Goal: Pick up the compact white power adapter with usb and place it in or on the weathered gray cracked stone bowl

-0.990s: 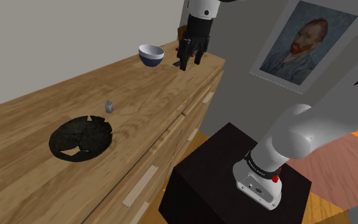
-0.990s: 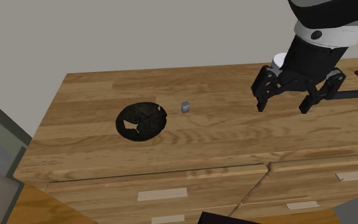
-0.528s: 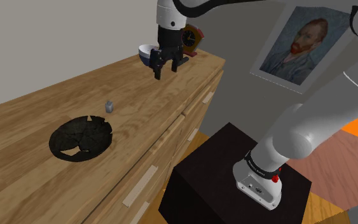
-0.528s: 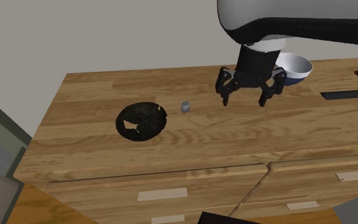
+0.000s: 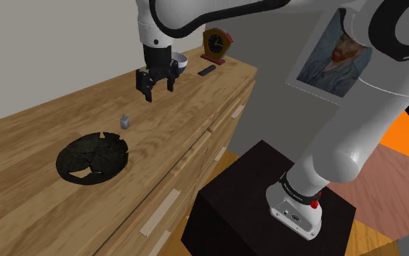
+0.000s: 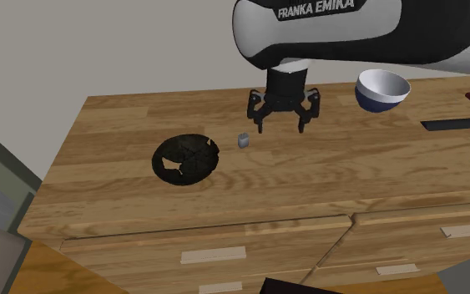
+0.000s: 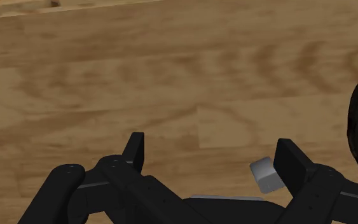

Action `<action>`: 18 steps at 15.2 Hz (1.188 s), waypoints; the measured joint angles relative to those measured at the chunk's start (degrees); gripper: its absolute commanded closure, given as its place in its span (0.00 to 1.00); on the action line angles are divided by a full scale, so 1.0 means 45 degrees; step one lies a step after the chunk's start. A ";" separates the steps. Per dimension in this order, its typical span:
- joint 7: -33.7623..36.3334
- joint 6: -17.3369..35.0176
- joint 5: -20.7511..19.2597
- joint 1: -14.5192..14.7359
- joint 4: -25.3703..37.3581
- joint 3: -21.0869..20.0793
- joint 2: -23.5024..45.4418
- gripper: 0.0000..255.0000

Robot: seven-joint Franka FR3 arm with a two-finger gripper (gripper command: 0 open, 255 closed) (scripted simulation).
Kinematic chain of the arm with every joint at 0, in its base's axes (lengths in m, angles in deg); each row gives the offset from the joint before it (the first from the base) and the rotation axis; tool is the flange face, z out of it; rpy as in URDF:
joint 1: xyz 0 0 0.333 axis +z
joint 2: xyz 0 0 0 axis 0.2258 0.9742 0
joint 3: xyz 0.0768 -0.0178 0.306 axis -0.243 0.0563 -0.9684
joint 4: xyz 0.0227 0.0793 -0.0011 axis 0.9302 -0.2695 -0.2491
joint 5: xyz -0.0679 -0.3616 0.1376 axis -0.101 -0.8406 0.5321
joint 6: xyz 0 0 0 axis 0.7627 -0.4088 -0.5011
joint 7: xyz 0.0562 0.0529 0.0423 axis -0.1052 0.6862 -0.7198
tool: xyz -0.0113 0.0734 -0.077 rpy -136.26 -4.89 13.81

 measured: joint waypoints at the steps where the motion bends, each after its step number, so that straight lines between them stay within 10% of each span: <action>1: 0.0197 0.0021 -0.0204 0.0113 0.0357 -0.0045 0.0465 0.00; 10: 0.1805 -0.0802 -0.2027 0.1899 0.5237 -0.0033 0.5294 0.00; 18: 0.1989 0.0203 -0.2262 0.1968 0.4699 0.0083 0.5836 0.00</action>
